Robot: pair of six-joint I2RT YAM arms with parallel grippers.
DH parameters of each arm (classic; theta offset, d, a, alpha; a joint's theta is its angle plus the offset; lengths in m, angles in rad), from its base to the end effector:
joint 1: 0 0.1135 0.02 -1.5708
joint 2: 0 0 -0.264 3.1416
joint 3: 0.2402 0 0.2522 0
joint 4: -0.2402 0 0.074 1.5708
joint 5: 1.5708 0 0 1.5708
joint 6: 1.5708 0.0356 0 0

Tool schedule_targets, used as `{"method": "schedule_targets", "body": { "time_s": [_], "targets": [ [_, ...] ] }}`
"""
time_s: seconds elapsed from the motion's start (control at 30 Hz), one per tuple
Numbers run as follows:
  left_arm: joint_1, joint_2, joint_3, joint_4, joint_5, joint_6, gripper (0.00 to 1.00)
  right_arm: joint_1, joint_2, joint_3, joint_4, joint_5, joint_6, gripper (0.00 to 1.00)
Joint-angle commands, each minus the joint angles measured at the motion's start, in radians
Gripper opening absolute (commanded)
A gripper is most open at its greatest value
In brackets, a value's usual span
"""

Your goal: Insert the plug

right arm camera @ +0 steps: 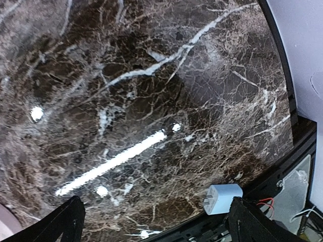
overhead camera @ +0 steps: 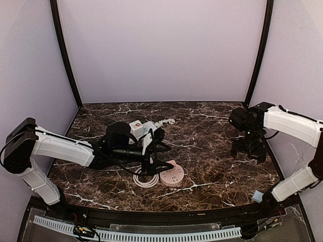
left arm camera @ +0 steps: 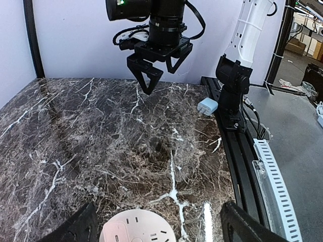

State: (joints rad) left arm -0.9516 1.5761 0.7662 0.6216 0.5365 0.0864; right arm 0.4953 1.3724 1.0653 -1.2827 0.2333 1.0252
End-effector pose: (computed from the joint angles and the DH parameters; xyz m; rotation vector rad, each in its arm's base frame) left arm 0.1805 -0.2846 0.2219 1.2611 1.3739 -1.0846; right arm 0.1953 0.0962 0.2468 0.7778 2.8791 -0.2728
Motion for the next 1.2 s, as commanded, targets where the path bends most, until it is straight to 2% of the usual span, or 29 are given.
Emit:
{"method": "schedule_targets", "body": {
  "time_s": [0.0,0.1,0.17,0.23,0.37,0.43,0.57,0.6,0.63,0.67,0.7,0.73,0.83,1.0,1.17],
  "targets": [
    [-0.001,-0.007,-0.034,0.033,0.014,0.008,0.84,-0.001,0.041,-0.053,-0.089,0.000,-0.136,0.99],
    [-0.002,-0.012,-0.050,0.036,0.007,0.012,0.84,0.007,0.039,-0.077,-0.071,0.072,-0.264,0.99],
    [-0.002,-0.015,-0.061,0.046,0.007,0.007,0.84,0.017,0.007,-0.094,-0.017,-0.001,-0.342,0.99],
    [-0.001,-0.013,-0.063,0.048,0.009,0.002,0.84,0.031,0.008,-0.103,-0.040,0.021,-0.324,0.99],
    [-0.002,0.006,-0.042,0.051,0.036,-0.024,0.84,0.041,-0.008,-0.177,0.002,-0.056,-0.294,0.99],
    [-0.004,0.030,-0.029,0.059,0.064,-0.034,0.83,0.070,0.017,-0.202,0.013,-0.060,-0.305,0.93],
    [-0.014,0.045,-0.013,0.055,0.068,-0.038,0.81,0.133,0.085,-0.200,0.012,-0.067,-0.322,0.92],
    [-0.015,0.045,-0.014,0.056,0.066,-0.039,0.81,0.161,0.105,-0.201,0.012,-0.060,-0.319,0.89],
    [-0.015,0.043,-0.017,0.063,0.062,-0.039,0.81,0.188,0.123,-0.203,0.014,-0.050,-0.316,0.82],
    [-0.015,0.043,-0.018,0.065,0.062,-0.039,0.81,0.218,0.142,-0.203,0.016,-0.062,-0.329,0.85],
    [-0.015,0.044,-0.018,0.067,0.062,-0.039,0.81,0.254,0.165,-0.194,0.006,-0.078,-0.339,0.95],
    [-0.016,0.046,-0.017,0.068,0.064,-0.039,0.81,0.281,0.187,-0.178,-0.020,-0.081,-0.337,0.98],
    [-0.015,0.057,-0.012,0.064,0.067,-0.041,0.81,0.313,0.193,-0.127,-0.090,-0.033,-0.327,0.99],
    [-0.015,0.060,-0.025,0.075,0.061,-0.042,0.80,0.291,0.111,-0.130,-0.088,-0.048,-0.373,0.99],
    [-0.015,0.049,-0.032,0.086,0.044,-0.051,0.80,0.255,-0.004,-0.093,-0.089,0.012,-0.321,0.99]
  ]
}}
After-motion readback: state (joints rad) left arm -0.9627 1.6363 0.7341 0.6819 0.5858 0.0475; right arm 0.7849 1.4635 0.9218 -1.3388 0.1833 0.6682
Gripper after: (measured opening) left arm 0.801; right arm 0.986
